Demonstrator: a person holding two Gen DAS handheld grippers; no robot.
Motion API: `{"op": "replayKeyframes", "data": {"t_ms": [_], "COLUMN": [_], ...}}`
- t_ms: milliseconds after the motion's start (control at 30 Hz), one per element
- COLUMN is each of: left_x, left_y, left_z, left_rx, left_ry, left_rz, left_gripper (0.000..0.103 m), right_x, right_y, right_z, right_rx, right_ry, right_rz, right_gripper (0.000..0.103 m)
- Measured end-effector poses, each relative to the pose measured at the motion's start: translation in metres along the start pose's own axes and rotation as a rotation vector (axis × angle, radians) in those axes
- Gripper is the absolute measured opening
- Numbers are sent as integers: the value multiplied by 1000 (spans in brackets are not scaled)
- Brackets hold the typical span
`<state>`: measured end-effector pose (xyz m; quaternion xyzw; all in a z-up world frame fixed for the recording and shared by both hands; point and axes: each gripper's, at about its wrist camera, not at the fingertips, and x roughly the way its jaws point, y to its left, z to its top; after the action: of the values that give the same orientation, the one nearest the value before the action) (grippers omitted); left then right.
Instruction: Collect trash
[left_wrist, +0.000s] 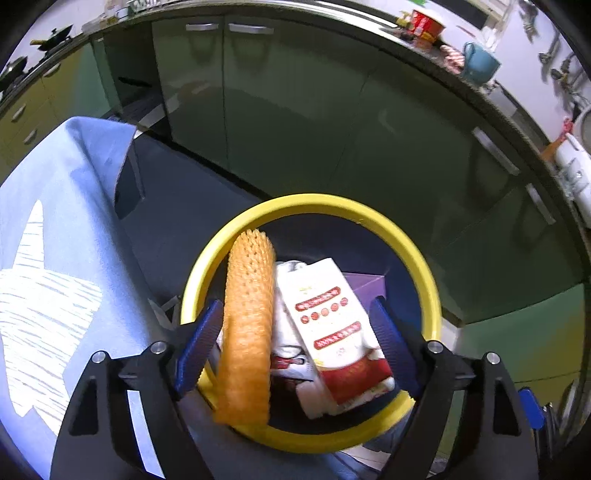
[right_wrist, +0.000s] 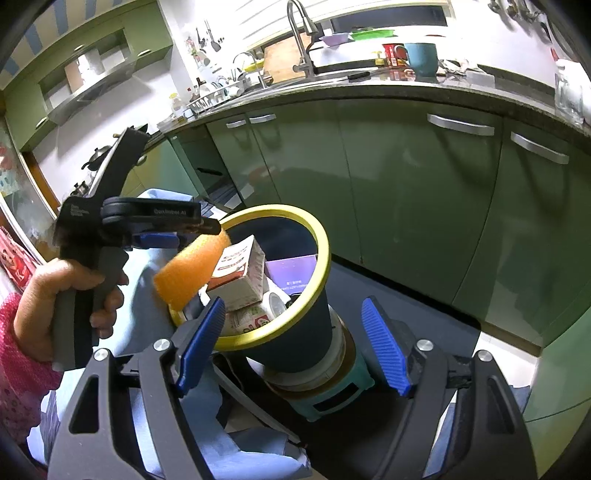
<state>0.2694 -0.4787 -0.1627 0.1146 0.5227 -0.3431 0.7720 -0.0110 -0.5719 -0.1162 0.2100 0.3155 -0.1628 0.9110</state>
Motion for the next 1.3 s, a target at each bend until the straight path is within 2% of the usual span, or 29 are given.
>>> {"op": "replayKeyframes", "data": {"t_ms": [133,233,300,400,500,533,633,767,933,1067,1300], "left_x": [-20,-44,-73,-120,-175,-194,-240,-300,-350,-372,-386], "left_y": [-2,-5,-3,6,22,30,52,97,136,156,175], "left_z": [4,3,-2,-22,-60,-77,-122,-198,-275,-324,-384], "left_rx": [26,56,70,76,90,87,54,-51,-183,-262,-328], "left_ry": [-9,-45,-108,-230,-379,-425,-504,-600,-672,-684,-687], "left_rz": [-88,-116,-142,-122,-46,-8,78,247,435,497,505], "left_gripper": [82,82,84,90,98,98,98,98,98,98,98], "right_x": [-4,-6,-7,-10,-17,-20,-34,-51,-74,-95,-125], "right_y": [3,3,4,10,23,29,53,83,123,148,166], "right_z": [1,1,1,2,2,1,-1,-4,-11,-22,-38], "right_rx": [-4,-2,-5,-18,-63,-83,-157,-233,-321,-378,-417], "right_ry": [-9,-16,-15,-16,-17,-20,-41,-63,-95,-111,-141], "right_rz": [-3,-4,-3,5,15,16,30,48,68,93,106], "right_gripper": [72,72,72,72,80,83,95,97,97,97,97]}}
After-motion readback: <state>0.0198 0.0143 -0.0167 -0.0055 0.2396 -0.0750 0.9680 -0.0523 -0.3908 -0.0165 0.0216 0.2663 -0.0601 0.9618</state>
